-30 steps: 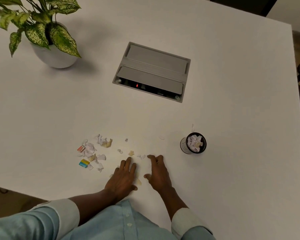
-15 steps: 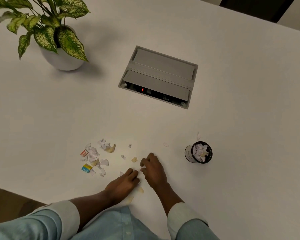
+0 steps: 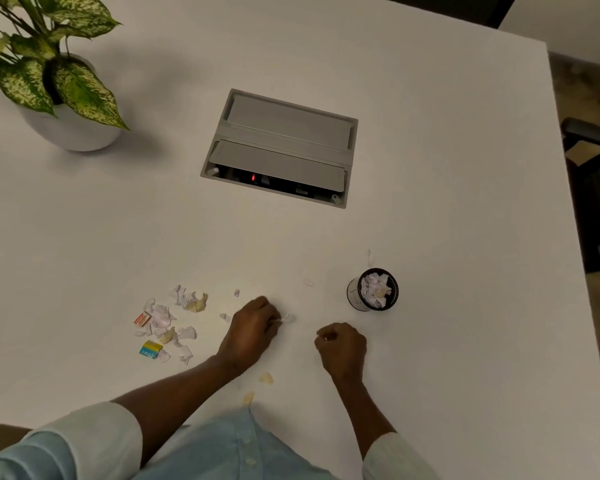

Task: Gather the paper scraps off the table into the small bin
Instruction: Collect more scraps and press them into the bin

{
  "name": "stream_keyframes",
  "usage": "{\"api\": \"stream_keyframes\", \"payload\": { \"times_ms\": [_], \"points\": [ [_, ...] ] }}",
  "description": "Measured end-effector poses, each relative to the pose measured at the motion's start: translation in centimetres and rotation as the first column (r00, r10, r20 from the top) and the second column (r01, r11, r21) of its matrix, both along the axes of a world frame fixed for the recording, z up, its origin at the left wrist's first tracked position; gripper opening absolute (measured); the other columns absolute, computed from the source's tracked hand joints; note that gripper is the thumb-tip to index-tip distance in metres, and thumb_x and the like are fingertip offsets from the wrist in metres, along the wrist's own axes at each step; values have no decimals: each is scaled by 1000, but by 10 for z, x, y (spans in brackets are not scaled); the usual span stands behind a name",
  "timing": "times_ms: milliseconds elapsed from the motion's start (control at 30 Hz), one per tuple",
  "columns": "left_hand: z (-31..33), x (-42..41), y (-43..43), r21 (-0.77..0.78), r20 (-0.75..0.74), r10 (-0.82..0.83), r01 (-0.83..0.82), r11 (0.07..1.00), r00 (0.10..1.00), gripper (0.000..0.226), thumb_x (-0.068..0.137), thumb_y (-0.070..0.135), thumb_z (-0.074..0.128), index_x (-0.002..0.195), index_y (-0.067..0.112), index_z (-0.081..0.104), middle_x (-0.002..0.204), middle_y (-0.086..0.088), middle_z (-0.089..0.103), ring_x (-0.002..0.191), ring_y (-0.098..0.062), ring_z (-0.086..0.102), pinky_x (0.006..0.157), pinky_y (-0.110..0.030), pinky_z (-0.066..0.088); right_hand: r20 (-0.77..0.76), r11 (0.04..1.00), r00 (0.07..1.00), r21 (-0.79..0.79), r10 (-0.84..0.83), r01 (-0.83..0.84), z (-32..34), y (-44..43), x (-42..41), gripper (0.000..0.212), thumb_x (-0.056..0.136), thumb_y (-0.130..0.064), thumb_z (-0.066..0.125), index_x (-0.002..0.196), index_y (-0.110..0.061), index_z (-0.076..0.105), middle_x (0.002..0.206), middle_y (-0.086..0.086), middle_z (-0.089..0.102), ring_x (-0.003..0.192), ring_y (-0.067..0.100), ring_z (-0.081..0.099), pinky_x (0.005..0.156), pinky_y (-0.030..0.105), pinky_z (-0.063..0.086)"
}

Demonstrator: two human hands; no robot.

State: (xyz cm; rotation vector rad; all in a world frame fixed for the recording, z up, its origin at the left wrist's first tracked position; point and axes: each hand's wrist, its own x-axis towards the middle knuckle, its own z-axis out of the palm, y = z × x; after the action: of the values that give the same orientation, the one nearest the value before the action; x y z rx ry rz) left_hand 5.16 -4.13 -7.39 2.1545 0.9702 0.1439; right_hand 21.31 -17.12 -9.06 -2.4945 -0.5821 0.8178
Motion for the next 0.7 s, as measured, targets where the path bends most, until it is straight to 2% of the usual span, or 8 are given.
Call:
{"api": "stream_keyframes", "payload": {
  "times_ms": [100, 267, 400, 467, 600, 700],
  "points": [
    [21, 36, 7, -4, 86, -1, 1, 1000, 996, 8, 93, 10, 73, 85, 8, 74, 87, -4, 64, 75, -21, 60, 68, -35, 50, 46, 976, 985, 147, -167, 158, 25, -7, 19, 16, 72, -5, 81, 75, -21, 79, 73, -7, 76, 68, 11, 70, 72, 25, 55],
    [50, 105, 10, 28, 188, -93, 89, 996, 978, 7, 93, 16, 74, 89, 11, 76, 88, -3, 65, 75, -19, 61, 69, -32, 47, 165, 903, 920, 315, -356, 293, 71, 1, 60, 13, 72, -9, 83, 79, -19, 79, 74, -3, 75, 65, 9, 69, 63, 6, 42],
    [62, 155, 3, 44, 209, -184, 179, 983, 960, 6, 92, 9, 71, 92, 8, 77, 91, -7, 68, 79, -21, 63, 71, -34, 50, 178, 868, 892, 368, -416, 332, 85, 9, 85, 11, 76, -9, 79, 84, -17, 78, 82, 1, 76, 72, 14, 71, 70, 23, 52],
    [64, 174, -3, 55, 174, -233, 227, 972, 957, 12, 94, 5, 66, 96, 5, 78, 94, -11, 68, 84, -25, 64, 74, -37, 51, 182, 867, 886, 360, -427, 344, 84, 10, 92, 10, 78, -7, 77, 85, -15, 78, 86, 2, 77, 75, 17, 71, 71, 27, 53],
    [60, 196, -9, 69, 41, -310, 307, 949, 950, 27, 99, 12, 62, 123, 5, 70, 114, -15, 67, 105, -32, 62, 87, -40, 51, 204, 878, 887, 347, -414, 330, 74, 6, 100, 13, 81, -4, 72, 88, -13, 76, 84, 4, 77, 75, 20, 72, 72, 28, 55],
    [56, 191, -7, 48, 66, -306, 303, 952, 950, 52, 102, 23, 59, 151, 9, 48, 142, -12, 58, 130, -30, 51, 104, -44, 48, 222, 885, 895, 363, -386, 291, 67, 1, 100, 11, 85, -5, 70, 90, -13, 74, 85, 2, 76, 73, 15, 70, 66, 15, 48]
  ]
}}
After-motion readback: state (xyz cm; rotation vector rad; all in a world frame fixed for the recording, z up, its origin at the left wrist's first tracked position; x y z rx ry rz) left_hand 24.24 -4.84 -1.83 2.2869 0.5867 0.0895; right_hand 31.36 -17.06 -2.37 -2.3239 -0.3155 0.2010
